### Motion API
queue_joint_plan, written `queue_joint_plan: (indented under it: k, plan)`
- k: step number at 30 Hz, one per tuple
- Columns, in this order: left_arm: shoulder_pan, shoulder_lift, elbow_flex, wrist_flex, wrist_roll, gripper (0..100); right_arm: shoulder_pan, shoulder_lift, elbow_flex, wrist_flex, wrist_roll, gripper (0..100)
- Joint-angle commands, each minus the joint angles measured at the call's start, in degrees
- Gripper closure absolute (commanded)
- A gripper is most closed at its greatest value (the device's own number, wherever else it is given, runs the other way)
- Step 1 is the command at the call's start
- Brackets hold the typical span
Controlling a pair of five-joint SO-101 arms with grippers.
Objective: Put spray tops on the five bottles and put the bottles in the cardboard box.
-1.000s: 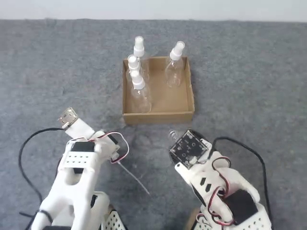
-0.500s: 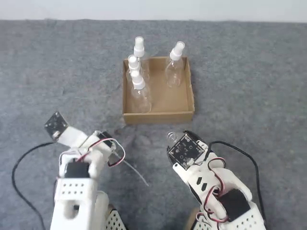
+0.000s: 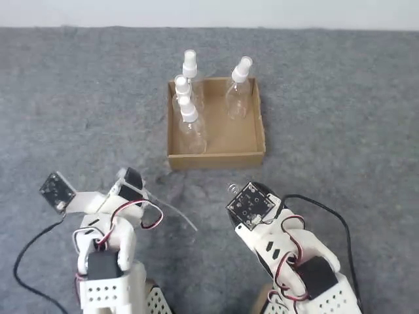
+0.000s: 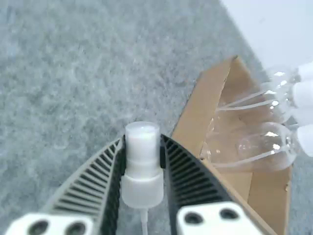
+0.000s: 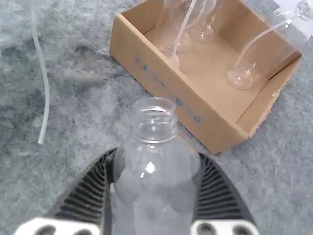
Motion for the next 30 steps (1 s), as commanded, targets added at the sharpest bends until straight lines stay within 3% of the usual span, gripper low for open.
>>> queue_joint_plan:
  k: [1,11,18,21,30]
  plan:
    - [0.0,-0.4,-5.4,0.2,-0.3,99,-0.6,-1.1,-0.4,-1.4,-0.5,92.9]
    - [0.1,-0.4,-19.8,0.2,0.0,99,-0.2,-1.1,0.9,-2.7,-0.5,92.9]
    - [0.2,-0.4,-28.0,0.0,7.9,99,-0.2,-1.1,0.8,-2.9,-2.8,92.9]
    - [0.2,-0.4,-28.3,-3.7,9.5,99,-0.2,-1.1,0.5,-2.9,-6.3,92.9]
    - [0.2,-0.4,-28.2,-18.4,14.9,99,-0.1,-1.1,1.7,-7.6,-6.5,92.9]
